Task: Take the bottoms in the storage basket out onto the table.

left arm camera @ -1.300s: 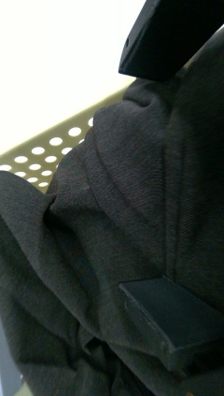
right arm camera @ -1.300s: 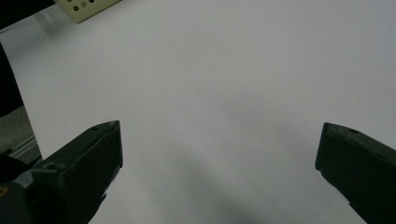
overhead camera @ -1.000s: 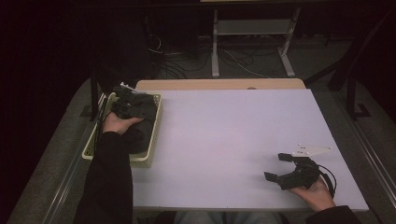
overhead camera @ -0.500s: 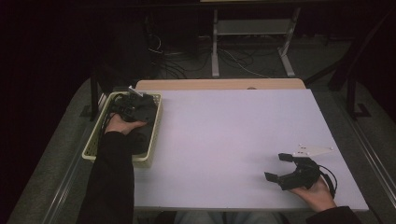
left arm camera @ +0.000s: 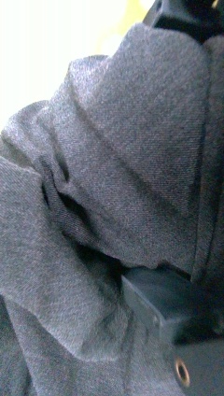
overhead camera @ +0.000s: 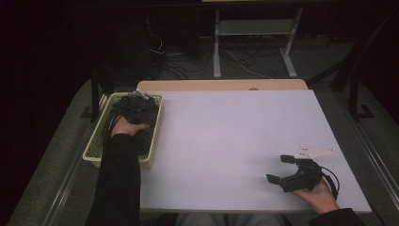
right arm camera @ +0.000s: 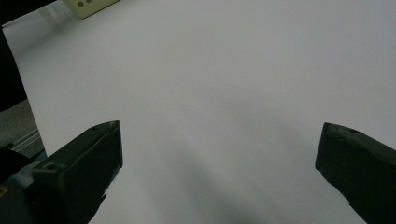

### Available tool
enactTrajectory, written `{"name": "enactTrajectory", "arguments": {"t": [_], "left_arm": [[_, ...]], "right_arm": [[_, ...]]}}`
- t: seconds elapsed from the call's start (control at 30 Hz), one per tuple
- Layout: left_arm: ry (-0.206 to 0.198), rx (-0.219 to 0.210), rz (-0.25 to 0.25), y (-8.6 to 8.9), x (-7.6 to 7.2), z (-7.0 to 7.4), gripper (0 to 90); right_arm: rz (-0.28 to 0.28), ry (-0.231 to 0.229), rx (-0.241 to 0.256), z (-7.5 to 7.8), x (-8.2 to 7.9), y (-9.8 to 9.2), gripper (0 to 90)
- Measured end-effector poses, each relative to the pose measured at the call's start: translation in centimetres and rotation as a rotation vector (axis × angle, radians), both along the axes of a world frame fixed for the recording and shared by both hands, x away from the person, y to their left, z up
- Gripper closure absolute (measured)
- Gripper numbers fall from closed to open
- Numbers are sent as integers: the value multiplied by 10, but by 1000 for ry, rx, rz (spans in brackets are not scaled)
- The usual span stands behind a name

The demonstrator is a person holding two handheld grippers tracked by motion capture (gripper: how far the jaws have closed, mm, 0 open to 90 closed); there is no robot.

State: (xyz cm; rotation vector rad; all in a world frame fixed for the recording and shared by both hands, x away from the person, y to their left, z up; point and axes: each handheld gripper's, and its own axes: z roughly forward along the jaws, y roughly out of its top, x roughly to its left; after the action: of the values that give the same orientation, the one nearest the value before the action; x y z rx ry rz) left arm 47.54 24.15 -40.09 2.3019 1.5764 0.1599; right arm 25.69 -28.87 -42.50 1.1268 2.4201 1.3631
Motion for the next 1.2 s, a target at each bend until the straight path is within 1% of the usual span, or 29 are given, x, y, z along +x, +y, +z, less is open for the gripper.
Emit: {"name": "enactTrajectory", "arguments": {"t": [0.13,0.17,0.2,0.23,0.3,0.33,0.37,0.4,0.43,0.5,0.6,0.67,0.7,0.77,0.83,0.87,1.0,1.13,1.17,1.2], "left_arm": [[2,-5,1,0,-1,2,214],[3,-1,-1,-1,-1,2,214],[2,0,-1,-1,-1,3,280],[2,3,-4,-1,-1,4,280],[-2,6,1,-2,-2,6,356],[-6,4,4,-3,-2,6,413],[-7,4,1,-3,-3,7,413],[-13,-3,4,-3,-3,7,457],[-13,-7,2,-3,-3,7,457],[-16,-16,-7,-1,-4,8,494],[-26,-31,3,1,-6,9,522],[-42,-55,6,3,-8,9,551],[-48,-80,17,6,-9,9,562],[-61,-118,17,12,-11,9,577],[-73,-161,30,17,-13,9,583],[-78,-173,38,18,-14,9,586],[-88,-202,35,22,-15,12,592],[-99,-247,60,29,-16,18,592],[-103,-253,56,30,-17,20,592],[-114,-264,66,31,-18,22,593]], "right_arm": [[0,1,3,0,-1,0,3],[0,1,3,0,-1,0,3],[1,1,4,0,0,0,3],[1,1,4,0,0,0,3],[3,0,3,0,0,0,3],[2,3,3,0,0,1,2],[2,3,3,0,0,1,2],[2,3,3,0,0,1,3],[2,3,3,0,0,1,3],[2,3,2,0,0,1,3],[1,0,4,0,0,0,3],[1,-1,3,0,0,0,3],[1,-1,4,0,0,0,2],[-2,1,4,1,-1,-1,3],[-4,2,5,0,0,-1,2],[-6,1,5,0,0,-1,2],[-7,1,4,0,0,-1,3],[-15,4,5,0,0,-2,2],[-15,4,5,0,0,-2,2],[-15,2,6,0,0,-3,2]]}}
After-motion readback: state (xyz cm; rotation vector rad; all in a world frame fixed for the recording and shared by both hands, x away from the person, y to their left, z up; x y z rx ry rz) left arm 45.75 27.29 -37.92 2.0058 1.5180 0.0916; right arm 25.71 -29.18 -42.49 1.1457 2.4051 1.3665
